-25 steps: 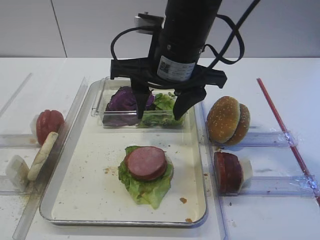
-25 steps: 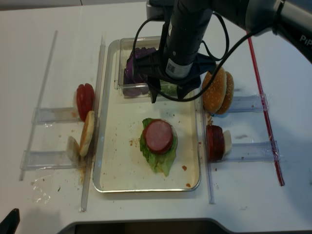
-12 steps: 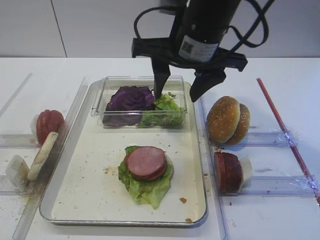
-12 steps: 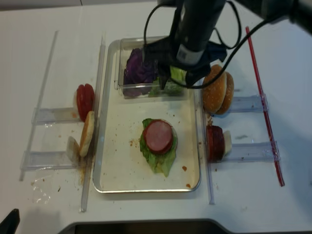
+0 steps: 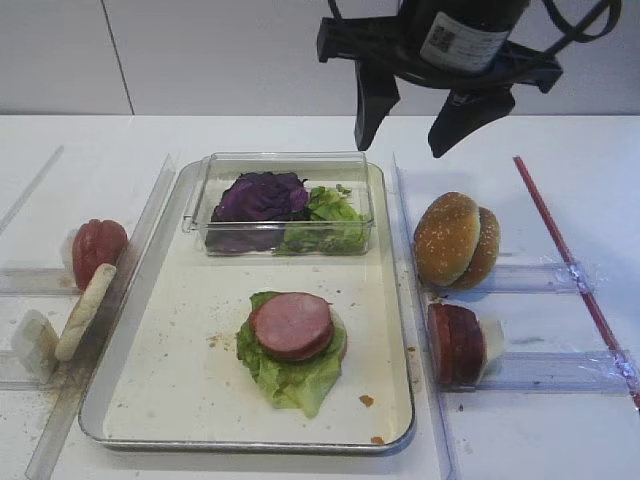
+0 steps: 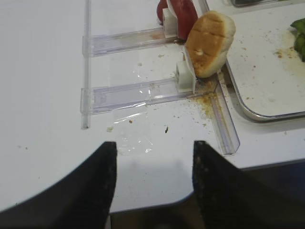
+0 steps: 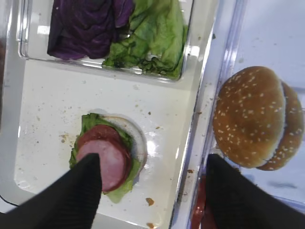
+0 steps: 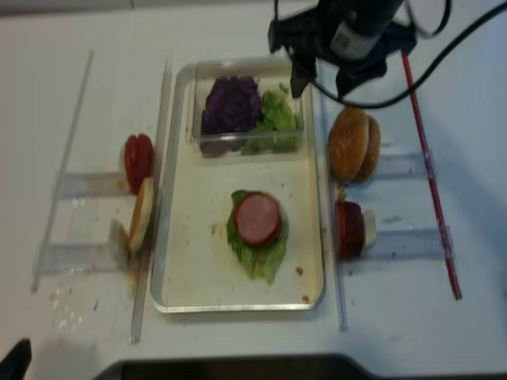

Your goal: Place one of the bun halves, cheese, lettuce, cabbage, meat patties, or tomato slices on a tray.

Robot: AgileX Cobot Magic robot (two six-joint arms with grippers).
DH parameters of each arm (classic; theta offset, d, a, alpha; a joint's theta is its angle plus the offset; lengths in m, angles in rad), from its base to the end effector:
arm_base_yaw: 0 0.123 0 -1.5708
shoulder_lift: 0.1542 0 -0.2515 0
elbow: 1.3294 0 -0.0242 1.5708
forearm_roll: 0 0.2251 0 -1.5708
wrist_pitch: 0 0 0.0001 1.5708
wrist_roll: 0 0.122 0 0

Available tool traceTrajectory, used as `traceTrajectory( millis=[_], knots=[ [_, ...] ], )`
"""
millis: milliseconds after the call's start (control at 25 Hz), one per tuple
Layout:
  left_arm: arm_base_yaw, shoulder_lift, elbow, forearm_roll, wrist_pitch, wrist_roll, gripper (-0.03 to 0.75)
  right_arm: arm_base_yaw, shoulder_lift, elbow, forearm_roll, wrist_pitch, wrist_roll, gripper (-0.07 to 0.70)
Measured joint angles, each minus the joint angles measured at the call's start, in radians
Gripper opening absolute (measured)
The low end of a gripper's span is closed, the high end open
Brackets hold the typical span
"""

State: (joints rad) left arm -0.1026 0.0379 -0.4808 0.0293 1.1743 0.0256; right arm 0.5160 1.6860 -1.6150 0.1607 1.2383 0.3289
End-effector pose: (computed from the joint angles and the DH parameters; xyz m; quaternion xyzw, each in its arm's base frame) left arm 0.0327 -0.0001 0.2324 0.0563 0.8927 -0.0026 0.4471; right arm 0.2807 0.1804 0.2801 -0.0791 0.9786 0.1432 0.1252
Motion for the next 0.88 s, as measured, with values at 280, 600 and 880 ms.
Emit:
traceTrajectory(
  millis=[280, 600, 880],
  knots=[
    [0.002, 0.000, 0.000, 0.000, 0.000, 0.000, 0.349, -0.037, -0.036, 0.038, -0.011, 0.005, -0.024, 0.487],
    [0.002, 0.000, 0.000, 0.000, 0.000, 0.000, 0.349, -0.117, -0.076, 0.043, -0.011, 0.005, -0.060, 0.487],
    [0.002, 0.000, 0.000, 0.000, 0.000, 0.000, 0.349, -0.206, -0.134, 0.067, -0.011, 0.007, -0.120, 0.487]
  ],
)
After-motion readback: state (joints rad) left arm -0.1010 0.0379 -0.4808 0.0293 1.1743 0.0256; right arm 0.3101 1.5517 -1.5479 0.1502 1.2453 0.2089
